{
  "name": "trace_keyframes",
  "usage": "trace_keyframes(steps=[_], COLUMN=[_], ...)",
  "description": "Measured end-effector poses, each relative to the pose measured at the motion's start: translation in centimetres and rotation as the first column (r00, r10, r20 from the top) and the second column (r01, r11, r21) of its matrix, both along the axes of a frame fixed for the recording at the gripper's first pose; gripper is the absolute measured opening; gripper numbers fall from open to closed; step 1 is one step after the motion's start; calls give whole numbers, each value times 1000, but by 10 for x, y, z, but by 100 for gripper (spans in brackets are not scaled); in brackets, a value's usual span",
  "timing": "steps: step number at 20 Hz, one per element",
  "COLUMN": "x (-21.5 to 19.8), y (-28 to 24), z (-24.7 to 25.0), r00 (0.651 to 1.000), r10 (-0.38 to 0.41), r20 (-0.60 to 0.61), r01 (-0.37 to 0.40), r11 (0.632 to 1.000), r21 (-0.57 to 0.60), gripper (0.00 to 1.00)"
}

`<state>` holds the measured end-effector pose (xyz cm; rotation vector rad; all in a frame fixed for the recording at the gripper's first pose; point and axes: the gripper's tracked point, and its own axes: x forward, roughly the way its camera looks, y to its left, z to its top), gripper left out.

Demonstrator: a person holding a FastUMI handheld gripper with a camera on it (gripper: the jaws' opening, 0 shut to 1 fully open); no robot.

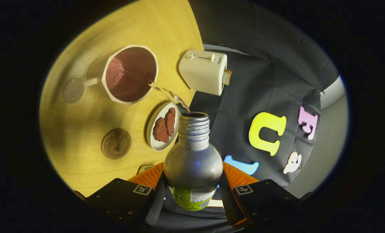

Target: Take the bottle from table, then pour the juice into the cup, finally place the bottle on the coaster

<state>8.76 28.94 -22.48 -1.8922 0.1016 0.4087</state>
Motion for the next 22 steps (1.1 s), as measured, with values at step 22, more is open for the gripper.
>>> trace_keyframes(steps=[22], x=[11], y=[2], z=[17], r00=[997], r10=[64], r20=[41], r01=[-61], r11=[996], r21=[-61], gripper=[78])
